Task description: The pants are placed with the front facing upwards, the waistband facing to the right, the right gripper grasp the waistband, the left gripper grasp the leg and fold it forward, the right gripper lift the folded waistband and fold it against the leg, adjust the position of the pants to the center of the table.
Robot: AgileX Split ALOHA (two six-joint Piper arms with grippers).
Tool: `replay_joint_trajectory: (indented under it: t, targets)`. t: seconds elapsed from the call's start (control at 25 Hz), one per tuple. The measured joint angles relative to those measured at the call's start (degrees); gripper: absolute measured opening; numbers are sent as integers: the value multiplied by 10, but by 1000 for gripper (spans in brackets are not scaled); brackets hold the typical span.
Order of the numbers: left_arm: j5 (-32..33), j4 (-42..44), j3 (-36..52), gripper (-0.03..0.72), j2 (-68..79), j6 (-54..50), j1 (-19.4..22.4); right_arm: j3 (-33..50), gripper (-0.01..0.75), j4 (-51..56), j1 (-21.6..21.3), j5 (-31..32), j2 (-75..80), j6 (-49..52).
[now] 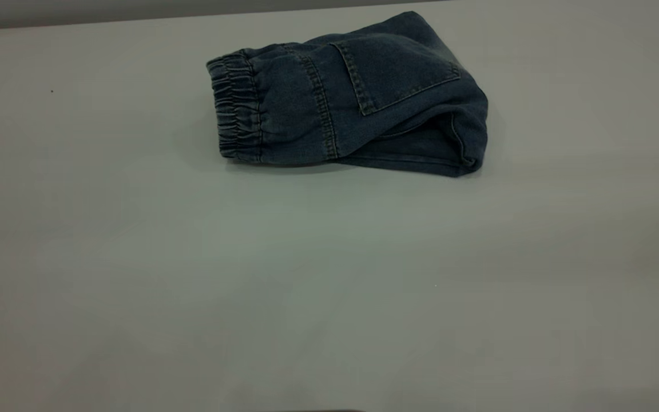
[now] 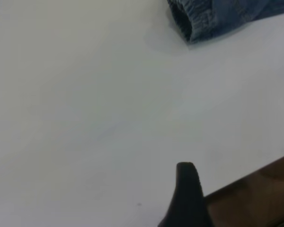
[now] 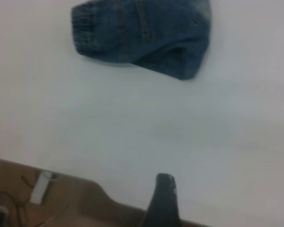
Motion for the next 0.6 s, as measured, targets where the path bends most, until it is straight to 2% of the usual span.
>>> replay_joint_trajectory:
  t: [0.36, 0.6]
  targets:
    - [0, -1, 127, 496, -98, 0, 0, 77, 568, -116, 20, -25, -84, 13]
    - [0, -2, 179, 496, -139, 0, 0, 119, 568, -153, 22, -59, -109, 36]
